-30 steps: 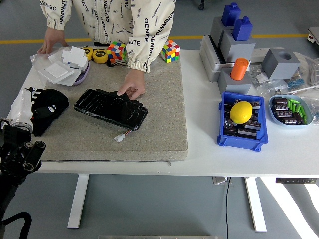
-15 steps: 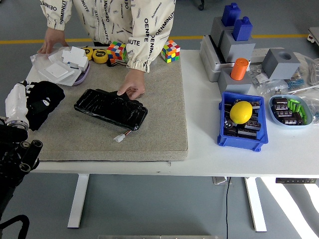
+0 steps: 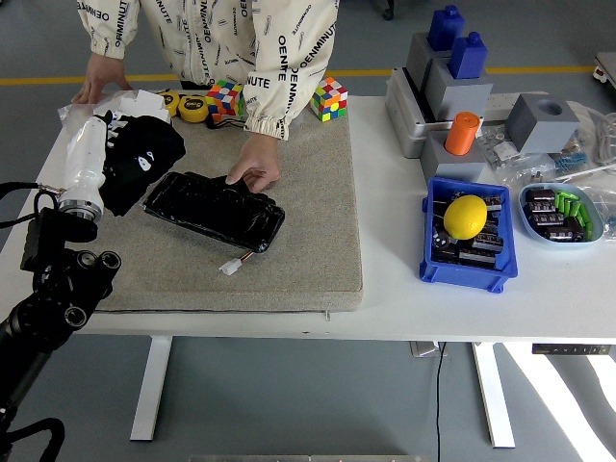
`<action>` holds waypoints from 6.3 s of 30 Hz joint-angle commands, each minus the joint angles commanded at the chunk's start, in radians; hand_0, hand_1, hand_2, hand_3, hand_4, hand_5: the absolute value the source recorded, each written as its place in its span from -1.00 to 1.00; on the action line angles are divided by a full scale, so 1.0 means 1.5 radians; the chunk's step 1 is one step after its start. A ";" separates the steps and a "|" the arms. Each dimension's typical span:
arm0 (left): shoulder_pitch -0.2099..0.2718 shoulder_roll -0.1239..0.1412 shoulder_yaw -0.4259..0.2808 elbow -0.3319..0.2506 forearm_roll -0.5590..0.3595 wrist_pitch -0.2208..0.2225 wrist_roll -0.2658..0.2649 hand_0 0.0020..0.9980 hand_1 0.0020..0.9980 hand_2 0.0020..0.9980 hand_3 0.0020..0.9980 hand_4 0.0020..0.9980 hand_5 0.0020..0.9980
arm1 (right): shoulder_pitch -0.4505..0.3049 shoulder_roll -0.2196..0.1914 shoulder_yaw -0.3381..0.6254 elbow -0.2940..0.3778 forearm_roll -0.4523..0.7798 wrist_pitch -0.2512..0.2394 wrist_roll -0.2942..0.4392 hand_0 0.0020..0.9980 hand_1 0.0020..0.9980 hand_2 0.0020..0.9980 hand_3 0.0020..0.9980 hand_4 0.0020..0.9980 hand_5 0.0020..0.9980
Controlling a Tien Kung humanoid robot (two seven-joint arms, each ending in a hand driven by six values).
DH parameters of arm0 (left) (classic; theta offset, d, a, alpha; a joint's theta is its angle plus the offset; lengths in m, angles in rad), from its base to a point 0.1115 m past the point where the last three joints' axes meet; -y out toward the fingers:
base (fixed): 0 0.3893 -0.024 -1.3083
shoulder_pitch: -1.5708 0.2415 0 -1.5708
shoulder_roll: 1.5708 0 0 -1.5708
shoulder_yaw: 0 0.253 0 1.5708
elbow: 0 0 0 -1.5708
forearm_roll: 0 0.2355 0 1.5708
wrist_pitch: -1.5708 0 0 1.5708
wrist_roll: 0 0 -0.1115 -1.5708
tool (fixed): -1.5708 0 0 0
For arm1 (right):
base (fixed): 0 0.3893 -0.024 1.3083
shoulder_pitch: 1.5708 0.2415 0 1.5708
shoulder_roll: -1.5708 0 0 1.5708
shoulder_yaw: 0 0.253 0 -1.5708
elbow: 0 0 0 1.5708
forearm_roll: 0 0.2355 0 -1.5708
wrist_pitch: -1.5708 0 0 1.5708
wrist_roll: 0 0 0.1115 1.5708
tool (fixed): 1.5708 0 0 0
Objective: Pick the rag up,wipe the panel,place it on the desk
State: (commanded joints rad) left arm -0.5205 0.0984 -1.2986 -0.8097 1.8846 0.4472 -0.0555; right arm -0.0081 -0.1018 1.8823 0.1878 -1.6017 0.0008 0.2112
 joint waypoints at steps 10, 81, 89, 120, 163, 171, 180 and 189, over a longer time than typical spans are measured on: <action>-0.021 -0.007 0.009 0.053 0.051 -0.014 0.038 -0.38 -0.22 -0.30 0.14 0.28 -1.00 | -0.001 -0.003 -0.001 -0.001 -0.001 0.000 0.000 0.07 0.11 -0.02 0.04 0.76 -0.29; 0.035 0.020 0.295 -0.127 -0.106 -0.032 0.073 -0.42 -0.30 -0.34 0.14 0.31 -1.00 | -0.005 -0.001 -0.021 0.008 0.019 0.002 0.003 0.07 0.11 -0.02 0.04 0.76 -0.30; 0.019 0.025 0.240 -0.061 -0.116 -0.014 0.045 -0.43 -0.31 -0.34 0.14 0.31 -1.00 | -0.003 -0.001 -0.024 0.008 0.023 0.002 0.003 0.07 0.11 -0.02 0.04 0.76 -0.30; -0.010 0.019 0.093 0.088 -0.080 0.042 0.011 -0.43 -0.31 -0.34 0.14 0.31 -1.00 | -0.004 -0.006 -0.035 0.008 0.029 0.002 0.004 0.05 0.11 -0.02 0.04 0.76 -0.29; 0.009 0.043 0.416 -0.179 -0.182 0.012 0.065 -0.44 -0.34 -0.34 0.14 0.31 -1.00 | -0.006 -0.001 -0.040 0.015 0.035 0.003 0.004 0.04 0.12 -0.02 0.04 0.77 -0.29; 0.012 0.041 0.365 -0.131 -0.172 0.021 0.058 -0.44 -0.35 -0.35 0.14 0.31 -1.00 | -0.006 -0.001 -0.039 0.015 0.034 0.003 0.004 0.05 0.12 -0.02 0.04 0.77 -0.28; 0.006 0.040 0.284 -0.075 -0.162 0.042 0.043 -0.44 -0.35 -0.35 0.14 0.31 -1.00 | -0.003 -0.003 -0.045 0.015 0.038 0.003 0.004 0.04 0.12 -0.02 0.05 0.77 -0.29; -0.010 0.040 0.227 -0.002 -0.162 0.046 0.030 -0.45 -0.35 -0.35 0.14 0.31 -1.00 | 0.000 -0.007 -0.051 0.014 0.041 0.003 0.004 0.04 0.12 -0.02 0.05 0.77 -0.28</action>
State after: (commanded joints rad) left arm -0.5348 0.1583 -0.9578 -0.8122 1.6412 0.5159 -0.0102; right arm -0.0085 -0.1122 1.8055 0.2093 -1.5402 0.0048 0.2176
